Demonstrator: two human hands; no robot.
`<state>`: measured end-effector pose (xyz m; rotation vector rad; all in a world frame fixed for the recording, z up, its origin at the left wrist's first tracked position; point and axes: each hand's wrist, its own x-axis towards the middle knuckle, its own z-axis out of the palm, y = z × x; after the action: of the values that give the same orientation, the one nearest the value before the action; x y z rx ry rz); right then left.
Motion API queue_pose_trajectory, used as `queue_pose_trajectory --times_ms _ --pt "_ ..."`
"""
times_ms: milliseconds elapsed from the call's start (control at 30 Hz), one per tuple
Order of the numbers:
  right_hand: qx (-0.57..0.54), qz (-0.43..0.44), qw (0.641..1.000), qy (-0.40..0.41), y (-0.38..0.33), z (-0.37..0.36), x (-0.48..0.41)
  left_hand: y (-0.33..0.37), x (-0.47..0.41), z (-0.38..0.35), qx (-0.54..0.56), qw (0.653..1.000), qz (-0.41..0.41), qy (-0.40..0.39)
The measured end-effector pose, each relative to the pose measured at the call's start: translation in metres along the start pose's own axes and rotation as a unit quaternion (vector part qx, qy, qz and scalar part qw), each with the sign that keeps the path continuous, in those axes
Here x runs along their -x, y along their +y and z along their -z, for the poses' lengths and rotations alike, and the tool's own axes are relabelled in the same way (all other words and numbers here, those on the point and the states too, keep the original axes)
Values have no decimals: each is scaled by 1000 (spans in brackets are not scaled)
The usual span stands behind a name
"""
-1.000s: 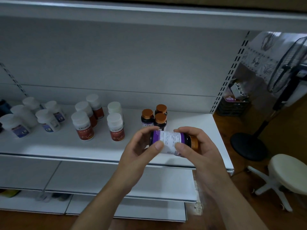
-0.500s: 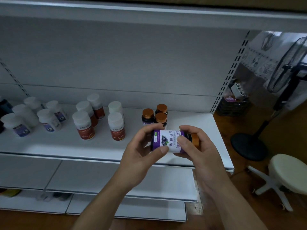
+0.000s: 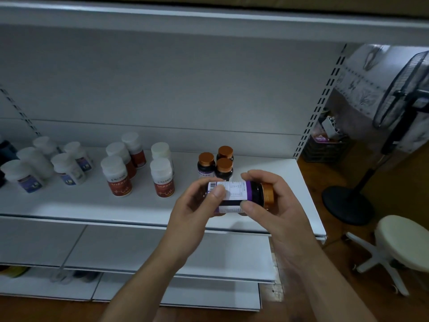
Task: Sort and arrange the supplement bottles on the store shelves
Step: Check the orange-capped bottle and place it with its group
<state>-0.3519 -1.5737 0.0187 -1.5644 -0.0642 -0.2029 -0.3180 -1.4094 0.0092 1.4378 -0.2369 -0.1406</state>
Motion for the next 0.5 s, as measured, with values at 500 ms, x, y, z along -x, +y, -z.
queue_pose_trajectory --times_ms 500 --pt "52 -9 998 40 12 2 -7 -13 -5 3 -88 996 21 -3"
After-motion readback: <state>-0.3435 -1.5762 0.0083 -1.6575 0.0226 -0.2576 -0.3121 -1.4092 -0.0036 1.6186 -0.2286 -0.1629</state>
